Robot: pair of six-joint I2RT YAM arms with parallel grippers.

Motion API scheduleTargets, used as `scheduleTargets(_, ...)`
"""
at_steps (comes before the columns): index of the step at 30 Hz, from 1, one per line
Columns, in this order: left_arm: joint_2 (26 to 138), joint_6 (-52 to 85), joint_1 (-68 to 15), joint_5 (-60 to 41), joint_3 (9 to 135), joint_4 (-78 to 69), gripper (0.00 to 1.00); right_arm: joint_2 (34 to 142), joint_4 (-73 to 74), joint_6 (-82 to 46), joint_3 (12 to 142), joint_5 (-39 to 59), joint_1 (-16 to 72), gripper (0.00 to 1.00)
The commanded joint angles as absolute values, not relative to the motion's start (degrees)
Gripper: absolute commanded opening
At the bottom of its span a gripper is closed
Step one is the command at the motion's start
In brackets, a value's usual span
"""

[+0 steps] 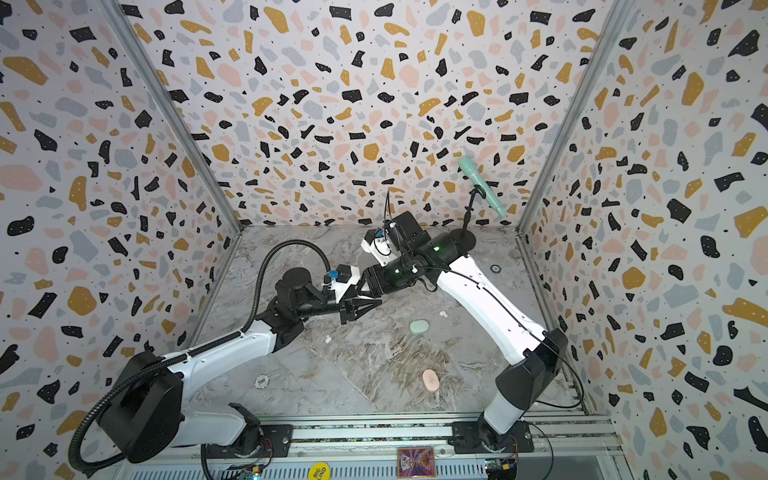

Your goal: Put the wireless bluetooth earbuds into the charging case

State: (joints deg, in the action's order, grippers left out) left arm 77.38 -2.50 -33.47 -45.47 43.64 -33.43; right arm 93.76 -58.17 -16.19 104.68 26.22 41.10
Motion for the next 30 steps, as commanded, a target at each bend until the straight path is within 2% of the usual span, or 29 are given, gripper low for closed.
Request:
scheduleTargets(1,75.2,-4.4,-33.8,-45.5,43.6,-38.5,0.46,94.7,-61.7,-16.2,106.8,27.7,41.5,0.54)
scheduleTargets(10,74.3,-5.5,-33.8,-45.1,43.6,-37.5,0.45,96.5,-64.8,-16.1,109.1,27.6,41.5,0.54)
scheduleTargets(21,73.9,-3.6,-33.9,-45.9,43.5,-39.6,0.51,96.9,-64.7,-16.1,109.2,26.8,41.5,0.54)
scheduleTargets(30,74.1,-3.3,-33.8,-46.5,43.7,-40.0,0.48,97.0,-64.7,-16.2,109.4,27.2,41.5,0.54)
